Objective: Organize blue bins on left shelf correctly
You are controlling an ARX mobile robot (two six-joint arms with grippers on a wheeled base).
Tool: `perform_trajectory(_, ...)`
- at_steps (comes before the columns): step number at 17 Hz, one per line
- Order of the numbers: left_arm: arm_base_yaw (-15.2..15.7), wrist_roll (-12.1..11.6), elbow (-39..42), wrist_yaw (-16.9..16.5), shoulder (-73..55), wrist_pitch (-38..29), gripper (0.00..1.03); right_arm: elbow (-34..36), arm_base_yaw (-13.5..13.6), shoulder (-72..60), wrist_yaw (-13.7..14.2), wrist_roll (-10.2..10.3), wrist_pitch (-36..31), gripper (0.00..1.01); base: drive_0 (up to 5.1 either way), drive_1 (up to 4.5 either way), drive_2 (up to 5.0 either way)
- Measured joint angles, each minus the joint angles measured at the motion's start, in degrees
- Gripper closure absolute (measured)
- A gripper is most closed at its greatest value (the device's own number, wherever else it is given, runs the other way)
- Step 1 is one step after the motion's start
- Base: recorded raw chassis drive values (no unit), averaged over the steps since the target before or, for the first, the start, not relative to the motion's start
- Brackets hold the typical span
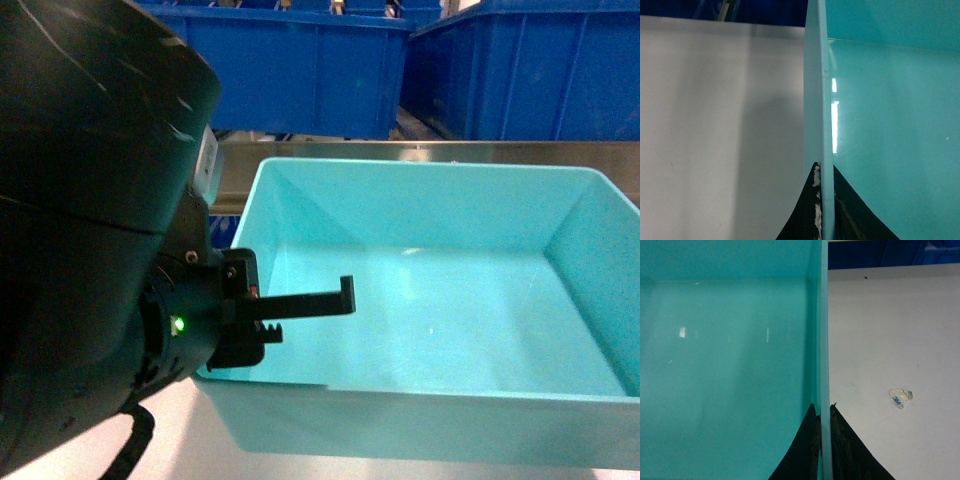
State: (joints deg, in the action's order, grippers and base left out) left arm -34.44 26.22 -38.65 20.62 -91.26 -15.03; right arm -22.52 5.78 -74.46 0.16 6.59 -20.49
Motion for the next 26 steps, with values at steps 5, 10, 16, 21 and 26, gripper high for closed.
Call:
perform_trajectory(5,0.04,-1.6,0.31,0.92,1.84,-0.37,1.01,0.0,1.03,2.6,1.42,0.0,0.37,0.99,0.0,0.0,0.0)
perform_trajectory(10,0.02,-1.66,0.31,0.9,1.84,-0.39,1.01,0.0,1.03,2.58,1.4,0.0,0.37,0.99,0.0,0.0,0.0)
perform_trajectory(16,0.04,-1.68,0.33,0.83,1.73,-0.33,1.01,0.0,1.05,2.54,1.4,0.0,0.39,0.99,-1.6,-2.48,4.3)
perform_trajectory(21,0.02,-1.86,0.42,0.87,1.75,-0.52,1.01,0.0,1.05,2.58,1.4,0.0,0.28,0.99,-3.7,-0.72,4.8)
perform_trajectory(26,0.02,-2.05,0.42,0.85,1.75,-0.44,1.01,0.0,1.05,2.58,1.4,0.0,0.44,0.99,-4.7,0.95,3.5)
